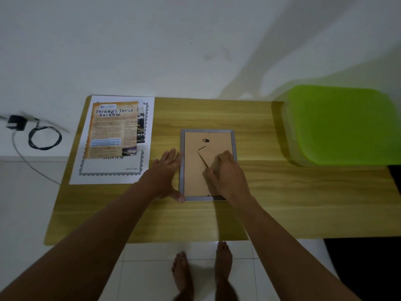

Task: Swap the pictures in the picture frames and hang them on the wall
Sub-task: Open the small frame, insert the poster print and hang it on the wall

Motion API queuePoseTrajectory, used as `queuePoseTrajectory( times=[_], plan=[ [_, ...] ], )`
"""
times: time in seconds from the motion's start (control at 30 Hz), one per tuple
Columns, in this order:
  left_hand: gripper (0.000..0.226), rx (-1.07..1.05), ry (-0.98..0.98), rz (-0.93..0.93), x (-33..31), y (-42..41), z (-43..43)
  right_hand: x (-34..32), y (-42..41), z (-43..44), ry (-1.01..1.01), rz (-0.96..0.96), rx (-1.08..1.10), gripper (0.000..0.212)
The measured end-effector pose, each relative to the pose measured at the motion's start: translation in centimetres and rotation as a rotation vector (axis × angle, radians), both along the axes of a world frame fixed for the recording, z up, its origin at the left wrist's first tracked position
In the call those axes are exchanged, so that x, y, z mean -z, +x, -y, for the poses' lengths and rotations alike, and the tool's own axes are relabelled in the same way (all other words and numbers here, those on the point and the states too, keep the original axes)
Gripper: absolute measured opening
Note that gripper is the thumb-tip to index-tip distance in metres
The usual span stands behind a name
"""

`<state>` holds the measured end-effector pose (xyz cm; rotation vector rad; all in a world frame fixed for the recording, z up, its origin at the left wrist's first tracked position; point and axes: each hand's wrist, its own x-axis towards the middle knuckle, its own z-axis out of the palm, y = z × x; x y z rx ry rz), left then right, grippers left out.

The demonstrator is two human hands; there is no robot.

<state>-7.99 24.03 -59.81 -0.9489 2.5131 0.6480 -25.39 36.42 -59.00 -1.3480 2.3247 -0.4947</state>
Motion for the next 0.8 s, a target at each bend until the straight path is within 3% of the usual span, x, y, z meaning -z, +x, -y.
queuePoseTrajectory(
  times=[0.27, 0.47, 0.8],
  plan=[
    [0.146, -0.009, -0.014, 0.005, -0.1, -0.1, -0.1, 0.1, -0.2, -0.2, 0.011, 0.012, 0.009, 0.036],
    [0.148, -0.002, -0.022, 0.004, 0.1, 0.0, -0.2, -0.7, -1.2, 1.4, 0.052, -0.215, -0.043, 0.055],
    [0.149, 0.025, 0.011, 0.013, 1.0, 0.0, 0.4, 1.4, -7.4, 9.0, 0.007, -0.283, -0.162, 0.033]
  ],
)
